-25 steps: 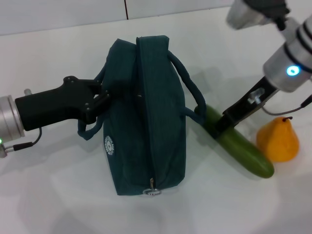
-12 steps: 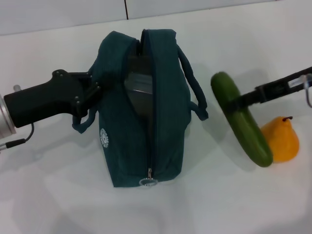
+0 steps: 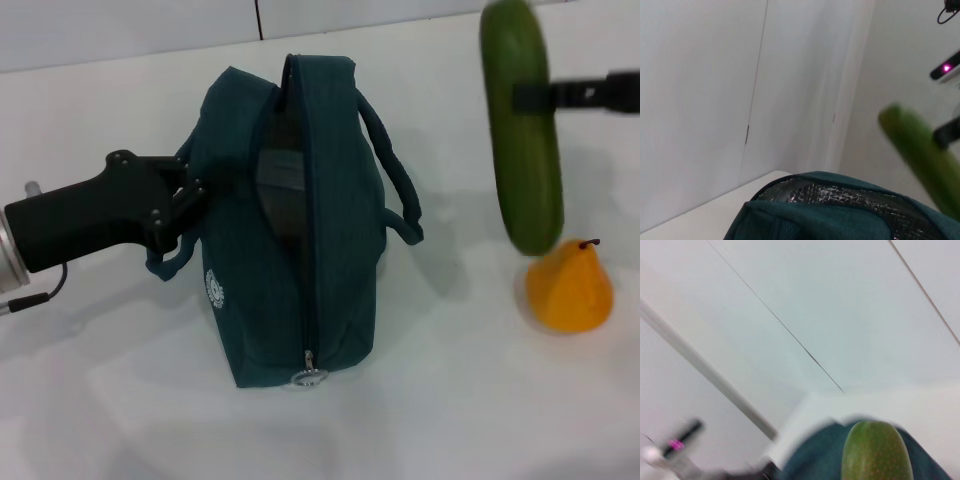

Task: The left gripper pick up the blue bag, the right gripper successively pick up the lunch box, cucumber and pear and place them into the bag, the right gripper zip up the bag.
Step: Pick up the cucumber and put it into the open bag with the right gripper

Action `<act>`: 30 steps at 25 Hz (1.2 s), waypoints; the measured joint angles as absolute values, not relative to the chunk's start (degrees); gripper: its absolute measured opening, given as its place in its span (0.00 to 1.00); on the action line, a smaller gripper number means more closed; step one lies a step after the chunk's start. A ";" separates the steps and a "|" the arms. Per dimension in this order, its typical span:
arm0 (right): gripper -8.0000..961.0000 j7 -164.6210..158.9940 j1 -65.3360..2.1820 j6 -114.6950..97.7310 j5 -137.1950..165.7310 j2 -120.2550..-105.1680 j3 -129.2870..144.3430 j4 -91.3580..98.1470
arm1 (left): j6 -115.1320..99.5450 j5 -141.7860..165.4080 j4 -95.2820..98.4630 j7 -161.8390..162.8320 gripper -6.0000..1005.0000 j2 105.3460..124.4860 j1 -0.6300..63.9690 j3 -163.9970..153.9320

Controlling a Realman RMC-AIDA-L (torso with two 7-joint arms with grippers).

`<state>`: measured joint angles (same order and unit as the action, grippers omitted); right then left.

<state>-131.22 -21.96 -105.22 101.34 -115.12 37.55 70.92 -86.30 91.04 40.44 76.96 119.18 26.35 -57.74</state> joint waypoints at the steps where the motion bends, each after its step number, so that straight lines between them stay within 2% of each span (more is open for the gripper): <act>1: 0.63 -130.52 -21.91 -105.31 99.96 -115.07 37.18 70.29 | -86.33 91.04 40.44 76.83 0.06 119.17 26.33 -57.74; 5: 0.63 -126.08 -23.12 -104.56 92.12 -115.10 37.13 66.02 | -86.44 91.10 40.44 76.65 0.06 119.19 26.28 -57.78; 19: 0.63 -105.94 -35.89 -96.80 80.18 -115.65 47.44 48.92 | -87.19 91.09 40.46 75.36 0.06 119.49 26.98 -57.80; 30: 0.65 -99.25 -37.25 -82.72 76.60 -115.72 66.81 48.88 | -87.09 90.53 40.52 75.32 0.06 119.57 26.98 -57.74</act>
<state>-99.25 -37.25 -82.72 76.60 -115.72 66.81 48.88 -87.09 90.53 40.52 75.32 119.57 26.98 -57.74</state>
